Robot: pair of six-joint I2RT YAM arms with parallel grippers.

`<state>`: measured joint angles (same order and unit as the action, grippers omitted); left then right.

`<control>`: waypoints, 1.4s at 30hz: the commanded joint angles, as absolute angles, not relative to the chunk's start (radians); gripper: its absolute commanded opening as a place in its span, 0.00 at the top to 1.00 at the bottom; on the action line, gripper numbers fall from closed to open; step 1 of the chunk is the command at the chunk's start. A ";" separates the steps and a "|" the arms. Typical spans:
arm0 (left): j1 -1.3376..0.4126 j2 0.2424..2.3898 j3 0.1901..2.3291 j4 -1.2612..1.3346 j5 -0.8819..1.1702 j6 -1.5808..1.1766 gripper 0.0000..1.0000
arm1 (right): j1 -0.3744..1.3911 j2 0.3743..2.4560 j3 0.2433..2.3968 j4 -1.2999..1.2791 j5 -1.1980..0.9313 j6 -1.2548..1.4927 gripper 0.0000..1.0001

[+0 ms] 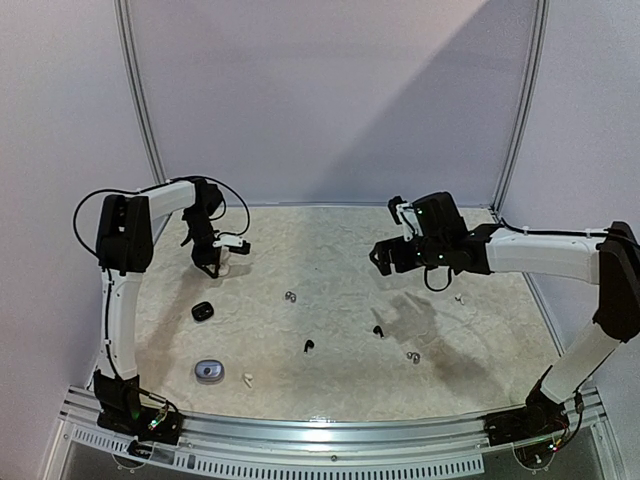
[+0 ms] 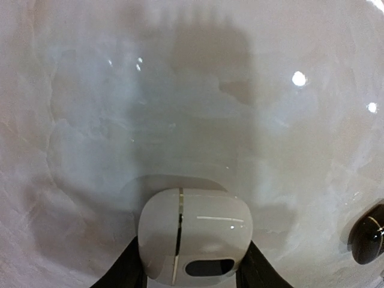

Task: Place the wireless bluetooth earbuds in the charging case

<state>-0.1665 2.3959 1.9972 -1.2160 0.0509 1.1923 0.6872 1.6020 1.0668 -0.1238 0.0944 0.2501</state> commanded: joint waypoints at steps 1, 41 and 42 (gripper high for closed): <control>-0.189 2.370 2.005 -1.236 0.123 1.171 0.85 | 0.695 1.612 1.123 -0.164 0.119 0.265 0.01; -0.731 1.573 1.370 -0.398 0.064 1.220 1.00 | 0.860 1.788 1.453 0.082 -0.267 0.708 0.46; -0.730 1.571 1.368 -0.399 0.064 1.218 1.00 | 0.860 1.795 1.455 0.093 -0.268 0.707 0.48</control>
<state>-0.7174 1.6001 1.3914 -0.4282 0.0616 1.2297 0.8532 1.7657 1.4082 0.0357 -0.2256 0.6926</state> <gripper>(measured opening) 0.447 0.554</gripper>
